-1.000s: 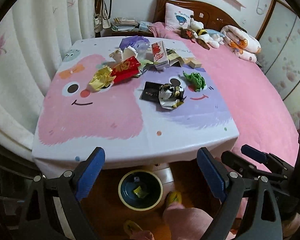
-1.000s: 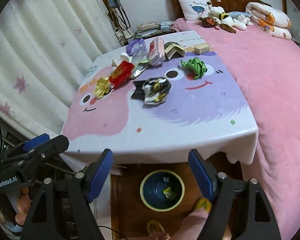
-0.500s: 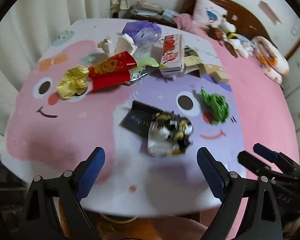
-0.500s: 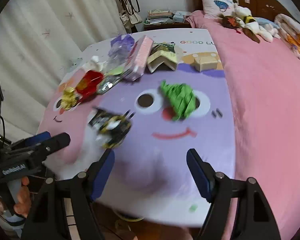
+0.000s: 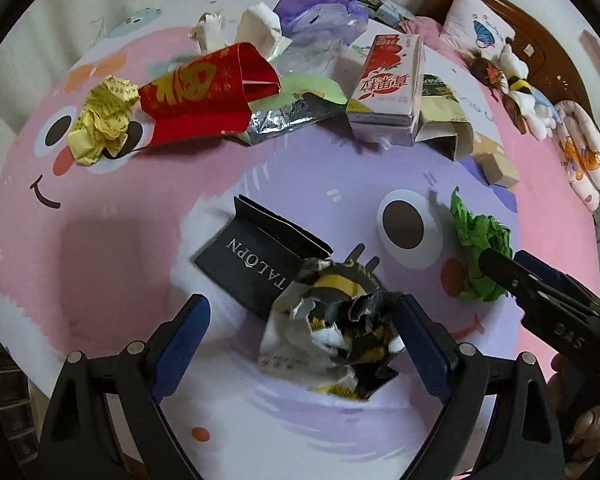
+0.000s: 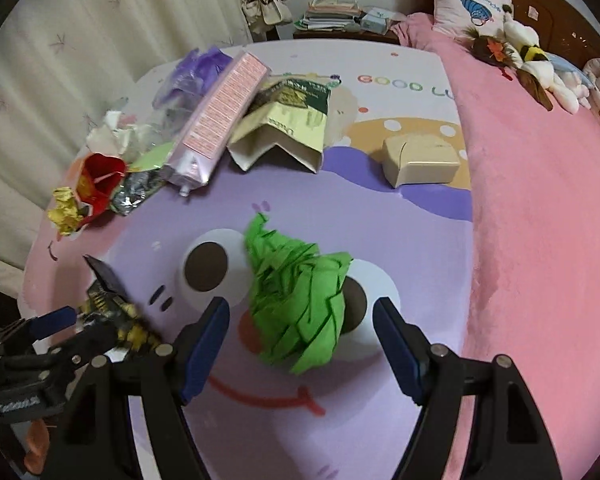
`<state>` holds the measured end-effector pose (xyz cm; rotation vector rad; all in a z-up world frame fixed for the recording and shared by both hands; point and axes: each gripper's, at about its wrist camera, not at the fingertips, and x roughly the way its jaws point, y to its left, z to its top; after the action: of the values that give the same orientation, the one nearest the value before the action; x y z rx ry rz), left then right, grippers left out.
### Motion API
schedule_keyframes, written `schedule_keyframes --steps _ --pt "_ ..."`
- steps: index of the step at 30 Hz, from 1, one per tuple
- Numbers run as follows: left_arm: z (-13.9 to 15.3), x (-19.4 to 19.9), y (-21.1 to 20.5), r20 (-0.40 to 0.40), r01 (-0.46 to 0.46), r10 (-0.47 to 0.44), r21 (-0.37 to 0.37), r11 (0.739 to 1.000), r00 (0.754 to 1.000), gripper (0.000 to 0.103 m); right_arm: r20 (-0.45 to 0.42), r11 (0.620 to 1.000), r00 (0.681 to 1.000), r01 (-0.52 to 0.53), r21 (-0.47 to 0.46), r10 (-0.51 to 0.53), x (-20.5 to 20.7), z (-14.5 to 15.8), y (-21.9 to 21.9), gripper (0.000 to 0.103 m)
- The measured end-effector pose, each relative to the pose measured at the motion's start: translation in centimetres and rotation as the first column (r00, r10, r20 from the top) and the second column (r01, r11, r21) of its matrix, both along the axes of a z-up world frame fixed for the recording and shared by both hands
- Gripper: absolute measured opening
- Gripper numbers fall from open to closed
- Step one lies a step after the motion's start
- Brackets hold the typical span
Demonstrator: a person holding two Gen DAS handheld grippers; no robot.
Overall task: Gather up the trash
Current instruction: 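Grasp the crumpled foil wrapper with the left tool while the right tool grasps the green crumpled paper, then lower both tools over the bin and release the foil wrapper and green paper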
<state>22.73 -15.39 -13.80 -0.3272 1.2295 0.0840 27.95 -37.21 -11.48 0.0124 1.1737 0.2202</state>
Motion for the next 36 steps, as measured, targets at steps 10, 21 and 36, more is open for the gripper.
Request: schedule_keyframes --steps 10,21,36 --pt "-0.3 0.4 -1.4 0.003 0.043 -0.043 -0.018 0.999 0.999 0.083 -0.038 0.999 0.998 -0.041 -0.006 0.041 0.6 -1.9 0.5 0.04" --pt "-0.8 -0.7 -2.7 -0.004 0.094 -0.094 -0.065 0.993 0.996 0.075 -0.044 0.997 0.997 -0.063 0.042 0.065 -0.8 -1.4 0.7 0.035" --pt "1.9 -2.7 -4.2 0.072 0.179 -0.18 0.02 0.984 0.981 0.038 -0.051 0.993 0.995 -0.082 0.088 0.086 -4.3 0.1 1.6 0.033"
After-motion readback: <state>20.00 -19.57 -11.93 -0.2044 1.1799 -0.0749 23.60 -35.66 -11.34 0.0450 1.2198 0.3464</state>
